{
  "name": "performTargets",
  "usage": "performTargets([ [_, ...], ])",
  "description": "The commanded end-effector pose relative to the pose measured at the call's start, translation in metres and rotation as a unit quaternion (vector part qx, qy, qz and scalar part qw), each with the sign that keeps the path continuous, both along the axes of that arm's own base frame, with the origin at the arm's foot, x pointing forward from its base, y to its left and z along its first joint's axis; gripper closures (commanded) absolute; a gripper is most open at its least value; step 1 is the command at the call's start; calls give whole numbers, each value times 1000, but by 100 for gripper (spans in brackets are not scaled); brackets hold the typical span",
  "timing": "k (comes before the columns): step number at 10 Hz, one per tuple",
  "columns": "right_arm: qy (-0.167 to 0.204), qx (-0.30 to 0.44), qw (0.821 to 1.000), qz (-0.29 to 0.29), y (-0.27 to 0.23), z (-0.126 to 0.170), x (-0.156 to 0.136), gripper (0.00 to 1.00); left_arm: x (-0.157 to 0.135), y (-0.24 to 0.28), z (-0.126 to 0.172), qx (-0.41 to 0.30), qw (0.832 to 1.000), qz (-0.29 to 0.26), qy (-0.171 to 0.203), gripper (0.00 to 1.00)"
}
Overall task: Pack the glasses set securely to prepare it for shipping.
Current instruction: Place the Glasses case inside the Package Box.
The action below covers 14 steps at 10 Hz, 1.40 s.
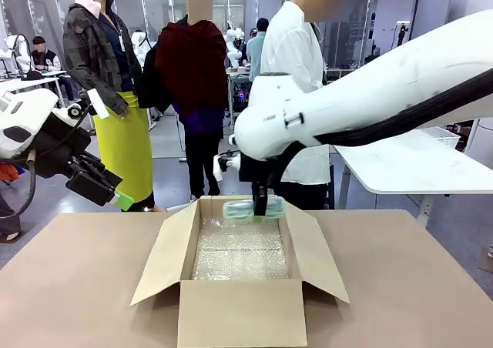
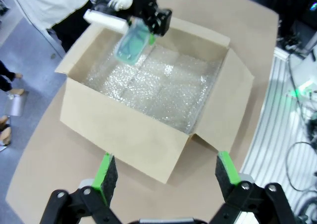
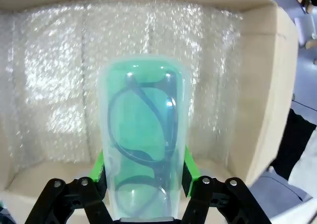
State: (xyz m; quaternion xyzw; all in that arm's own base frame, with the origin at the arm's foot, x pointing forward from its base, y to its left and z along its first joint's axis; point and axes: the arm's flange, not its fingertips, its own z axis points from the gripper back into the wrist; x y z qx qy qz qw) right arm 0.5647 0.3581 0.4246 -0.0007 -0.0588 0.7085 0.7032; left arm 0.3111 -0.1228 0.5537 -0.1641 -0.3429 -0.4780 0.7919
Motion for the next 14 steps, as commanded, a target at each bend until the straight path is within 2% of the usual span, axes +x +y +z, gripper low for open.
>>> performTargets([
  [1, 33, -8, 999, -9, 25, -20, 31, 76, 0, 1, 0, -6, 1000, -6, 2, 0],
  [2, 30, -8, 999, -9, 30, -36, 37, 76, 0, 1, 0, -6, 1000, -6, 2, 0],
  [4, 52, 1, 999, -4, 31, -62, 46, 76, 0, 1, 0, -6, 1000, -6, 2, 0],
  [6, 84, 7, 996, -10, 25, -78, 57, 76, 0, 1, 0, -6, 1000, -6, 2, 0],
  [7, 84, 7, 996, -14, 24, -81, 61, 76, 0, 1, 0, -6, 1000, -6, 2, 0],
  [8, 83, 11, 996, -12, 23, -77, 60, 14, 0, 1, 0, -6, 1000, -6, 2, 0],
  [9, 82, 9, 997, -11, 23, -74, 60, 0, 0, 1, 0, -6, 1000, -6, 2, 0],
  [13, 81, 15, 996, -18, 20, -69, 52, 0, 0, 1, 0, -6, 1000, -6, 2, 0],
  [14, 74, 5, 997, -14, 20, -76, 61, 0, 0, 1, 0, -6, 1000, -6, 2, 0],
])
